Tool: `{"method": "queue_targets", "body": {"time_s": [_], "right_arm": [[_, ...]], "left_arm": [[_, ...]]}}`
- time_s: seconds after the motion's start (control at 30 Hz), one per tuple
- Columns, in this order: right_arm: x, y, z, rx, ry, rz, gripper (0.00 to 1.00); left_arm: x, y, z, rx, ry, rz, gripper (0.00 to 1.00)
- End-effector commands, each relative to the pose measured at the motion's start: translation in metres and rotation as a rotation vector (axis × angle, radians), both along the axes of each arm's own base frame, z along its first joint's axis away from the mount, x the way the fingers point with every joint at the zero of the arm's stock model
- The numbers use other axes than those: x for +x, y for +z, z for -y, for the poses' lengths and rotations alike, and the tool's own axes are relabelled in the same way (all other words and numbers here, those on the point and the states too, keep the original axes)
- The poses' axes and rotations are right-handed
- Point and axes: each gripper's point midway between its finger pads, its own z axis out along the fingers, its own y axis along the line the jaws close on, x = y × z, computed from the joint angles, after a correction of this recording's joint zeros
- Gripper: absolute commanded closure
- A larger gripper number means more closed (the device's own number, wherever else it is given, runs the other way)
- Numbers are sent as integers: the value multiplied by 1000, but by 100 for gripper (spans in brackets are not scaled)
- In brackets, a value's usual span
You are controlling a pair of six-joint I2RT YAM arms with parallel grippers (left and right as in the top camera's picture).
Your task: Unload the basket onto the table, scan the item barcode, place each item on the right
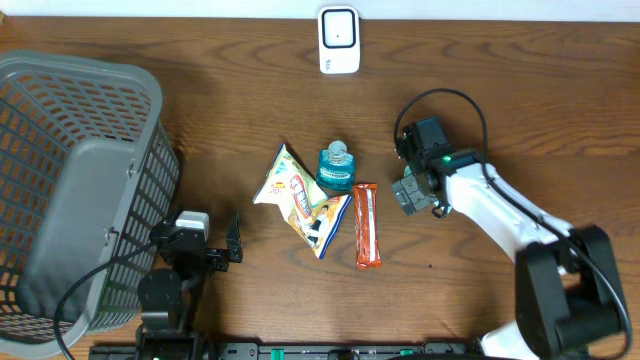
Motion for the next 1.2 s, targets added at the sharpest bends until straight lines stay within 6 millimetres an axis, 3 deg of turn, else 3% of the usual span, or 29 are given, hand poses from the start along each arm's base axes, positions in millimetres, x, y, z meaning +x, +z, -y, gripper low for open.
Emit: {"method": "queue_targets", "body": {"time_s": [0.0, 0.1, 0.17, 0.2, 0.27, 0.4, 0.47, 0.6, 0.73, 0.8, 0.9, 1.07, 1.17], "right_arm": [[-8, -23, 17, -123, 6, -63, 1], [-17, -41, 22, -148, 7, -129, 3], [-22, -52, 29, -179, 3, -167, 23], [-24, -57, 33, -201, 1, -181, 44], [-28, -65, 36, -221, 2, -208, 67], [-31, -69, 30, -176, -39, -218, 93], [-31, -66, 14, -88, -31, -232, 99], [-27, -33, -31, 163, -5, -282, 99], [-26, 32, -87, 571, 94, -343, 99], [-34, 58, -103, 742, 189, -368, 99], [-43, 78, -107, 900, 199, -407, 99], [-63, 107, -96, 1125, 76, -529, 99], [-74, 135, -90, 1290, 20, -583, 99]], "left_arm": [[-1, -16, -1, -3, 4, -39, 2], [-1, -16, -1, -3, 4, -39, 2], [-1, -16, -1, -3, 4, -39, 2], [-1, -16, -1, -3, 4, -39, 2], [-1, -16, -1, -3, 4, -39, 2], [-1, -16, -1, -3, 4, -39, 2], [-1, -16, -1, -3, 4, -39, 2], [-1, -16, -1, -3, 4, -39, 2], [-1, -16, -1, -3, 4, -39, 2], [-1, -16, -1, -3, 4, -39, 2], [-1, -16, -1, -3, 4, -39, 2], [-1, -16, -1, -3, 4, -39, 2], [-1, -16, -1, -3, 4, -39, 2]]}}
